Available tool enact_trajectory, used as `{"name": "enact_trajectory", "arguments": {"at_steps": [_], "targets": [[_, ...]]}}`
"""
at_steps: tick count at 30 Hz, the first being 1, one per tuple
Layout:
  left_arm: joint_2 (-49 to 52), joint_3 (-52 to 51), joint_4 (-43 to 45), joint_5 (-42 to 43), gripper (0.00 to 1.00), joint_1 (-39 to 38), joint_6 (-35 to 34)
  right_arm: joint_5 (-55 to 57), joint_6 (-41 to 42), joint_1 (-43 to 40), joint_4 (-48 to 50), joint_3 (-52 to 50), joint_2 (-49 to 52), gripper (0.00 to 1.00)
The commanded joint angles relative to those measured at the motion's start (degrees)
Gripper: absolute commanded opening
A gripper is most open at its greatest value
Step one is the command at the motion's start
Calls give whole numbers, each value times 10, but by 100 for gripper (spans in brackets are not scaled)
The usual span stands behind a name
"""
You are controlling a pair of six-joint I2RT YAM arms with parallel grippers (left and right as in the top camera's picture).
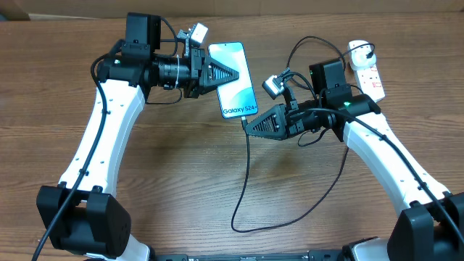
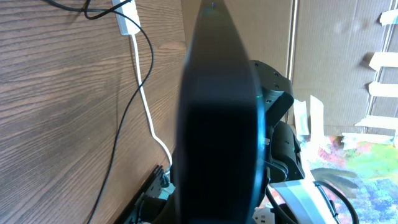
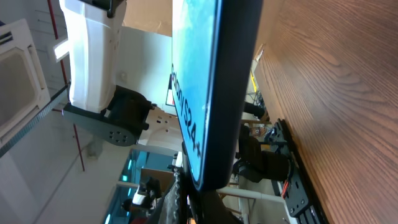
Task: Plug charger to phone and switch on socket
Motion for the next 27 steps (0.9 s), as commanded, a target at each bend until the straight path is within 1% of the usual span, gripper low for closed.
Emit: {"name": "enact_trajectory", "arguments": {"at_steps": [1, 21, 27], "targets": [[3, 0, 3, 29, 4, -4, 1, -19, 9, -1, 8, 19, -11, 4], [3, 0, 5, 28, 4, -9, 1, -19, 12, -1, 8, 19, -11, 4], [3, 1, 5, 28, 4, -9, 3, -19, 26, -1, 8, 19, -11, 4]]}}
